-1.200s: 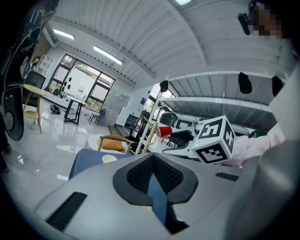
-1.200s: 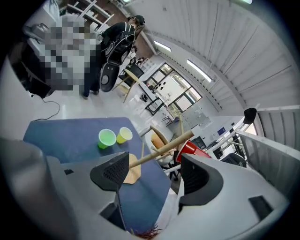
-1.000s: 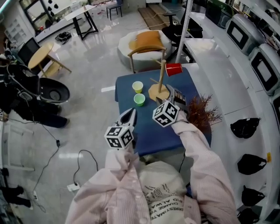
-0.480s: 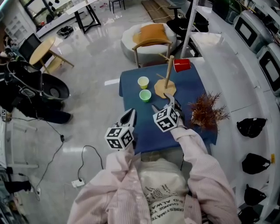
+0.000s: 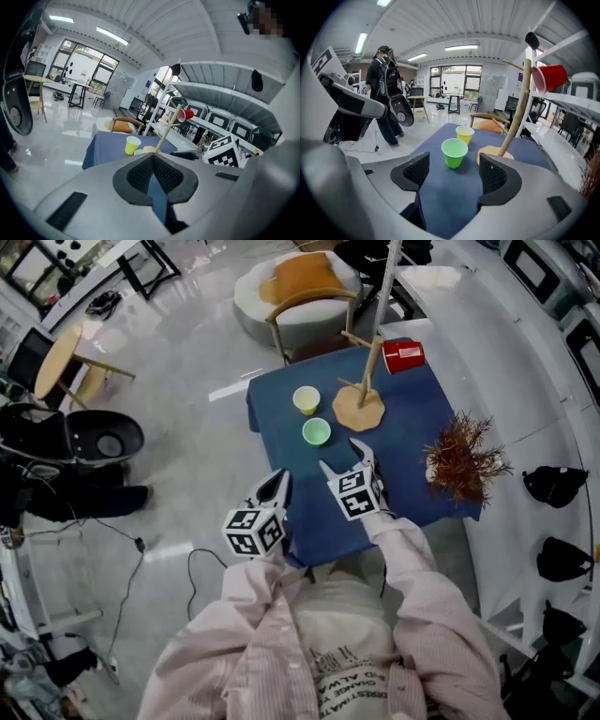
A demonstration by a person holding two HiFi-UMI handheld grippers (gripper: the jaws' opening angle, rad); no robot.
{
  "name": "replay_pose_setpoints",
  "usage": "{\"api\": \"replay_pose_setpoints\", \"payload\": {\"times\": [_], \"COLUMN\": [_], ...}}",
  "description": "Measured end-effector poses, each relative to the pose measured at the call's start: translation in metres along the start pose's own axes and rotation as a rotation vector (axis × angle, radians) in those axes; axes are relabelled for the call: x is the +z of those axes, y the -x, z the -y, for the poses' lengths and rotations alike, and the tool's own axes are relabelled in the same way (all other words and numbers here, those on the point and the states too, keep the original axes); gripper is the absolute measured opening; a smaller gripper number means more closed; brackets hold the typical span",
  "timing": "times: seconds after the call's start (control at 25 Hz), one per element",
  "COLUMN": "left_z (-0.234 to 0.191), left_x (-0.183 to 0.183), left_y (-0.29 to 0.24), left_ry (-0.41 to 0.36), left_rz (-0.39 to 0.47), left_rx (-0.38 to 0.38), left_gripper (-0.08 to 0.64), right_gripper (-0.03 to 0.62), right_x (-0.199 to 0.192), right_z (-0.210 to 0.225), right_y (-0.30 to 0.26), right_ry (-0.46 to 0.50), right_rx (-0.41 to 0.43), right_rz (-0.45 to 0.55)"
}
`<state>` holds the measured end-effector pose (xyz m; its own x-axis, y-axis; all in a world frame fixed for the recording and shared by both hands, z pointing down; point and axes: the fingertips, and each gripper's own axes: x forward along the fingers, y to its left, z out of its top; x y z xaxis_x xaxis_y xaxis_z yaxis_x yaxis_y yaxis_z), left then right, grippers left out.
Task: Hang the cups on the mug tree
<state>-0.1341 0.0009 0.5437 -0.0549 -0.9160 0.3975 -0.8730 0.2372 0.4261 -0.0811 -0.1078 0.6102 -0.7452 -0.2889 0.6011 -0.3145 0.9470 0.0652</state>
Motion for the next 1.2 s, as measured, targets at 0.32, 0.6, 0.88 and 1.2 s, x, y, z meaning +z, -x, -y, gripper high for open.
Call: {"api": "replay_pose_setpoints", "payload": {"times": [0.32, 0.6, 0.88, 1.2], "left_z": [-0.030, -0.051, -0.071, -0.077], "left_x": [-0.008, -0.018, -0.026, -0.033], "left_y": [-0.032, -0.061, -0.076, -0.085], "left_ry": [-0.029, -0.054, -0.050, -0.013], "left_rz": [-0.120, -0.196, -0.225, -0.218], "left_rx": [-0.088, -0.181, -0.213, -0.177], "left_gripper": [-0.002, -0.002, -0.002, -0.002], "right_gripper": [0.319, 0.319, 0.319, 0.319], "right_x": [-0.016, -0.028, -0.028, -0.027], "right_z": [-0.007, -0.004, -0.003, -0.006], "right_y": [-0.044, -0.080, -0.101, -0.114], "right_ry": [-0.173, -0.246, -0.276, -0.287], "right_rx": [-0.024, -0.089, -0.124, -0.099], "right_rz": [-0.005, 0.003, 0.032, 0.051]}}
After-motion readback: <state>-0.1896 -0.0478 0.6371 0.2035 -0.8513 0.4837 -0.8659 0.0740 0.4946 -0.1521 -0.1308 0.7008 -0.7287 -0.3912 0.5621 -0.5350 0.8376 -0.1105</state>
